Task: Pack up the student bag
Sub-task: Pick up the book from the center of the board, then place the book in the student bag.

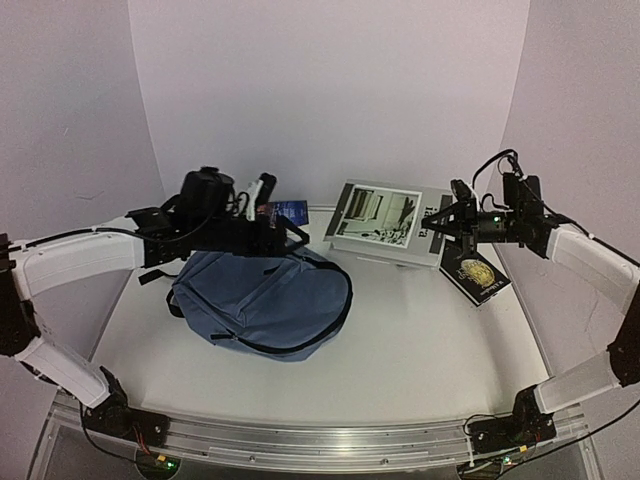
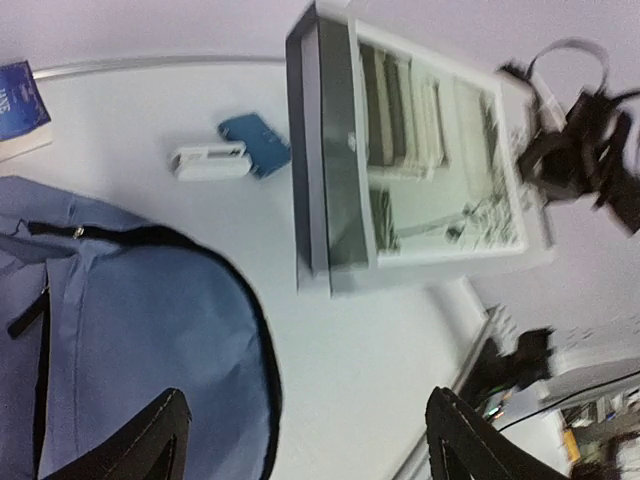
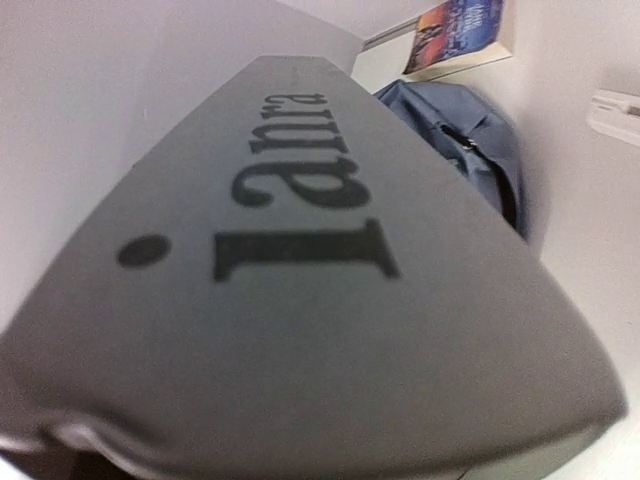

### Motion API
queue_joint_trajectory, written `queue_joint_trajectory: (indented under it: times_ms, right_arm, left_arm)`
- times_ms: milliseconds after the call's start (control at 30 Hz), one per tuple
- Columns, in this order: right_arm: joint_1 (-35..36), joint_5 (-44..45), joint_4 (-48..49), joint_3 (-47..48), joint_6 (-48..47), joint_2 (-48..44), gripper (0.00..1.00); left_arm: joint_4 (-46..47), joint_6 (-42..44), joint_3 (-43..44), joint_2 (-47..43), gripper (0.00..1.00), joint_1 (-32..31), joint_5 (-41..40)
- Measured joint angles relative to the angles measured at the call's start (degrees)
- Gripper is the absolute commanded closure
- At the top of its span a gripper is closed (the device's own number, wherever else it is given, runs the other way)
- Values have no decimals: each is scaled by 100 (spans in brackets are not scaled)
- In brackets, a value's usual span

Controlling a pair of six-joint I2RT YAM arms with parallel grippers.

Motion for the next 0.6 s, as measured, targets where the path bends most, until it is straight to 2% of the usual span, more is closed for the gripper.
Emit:
queue_joint_trajectory:
  times_ms: [133, 267, 433, 600]
  right_arm:
    - [-355, 96, -44, -257, 91, -26, 95]
    - [-569, 178, -125, -505, 103, -100, 95]
    - [-611, 326, -329, -660, 55, -316, 95]
    - [-624, 455, -483, -668, -118, -463, 95]
  left_arm:
    - [-1365, 812, 858, 1046, 33, -808, -769]
    - [-2199, 1247, 1110, 1957, 40, -1337, -1142]
    - [-2875, 1519, 1342, 2532, 45, -1527, -1355]
    - [-2990, 1655, 1848, 2847, 51, -1594, -1543]
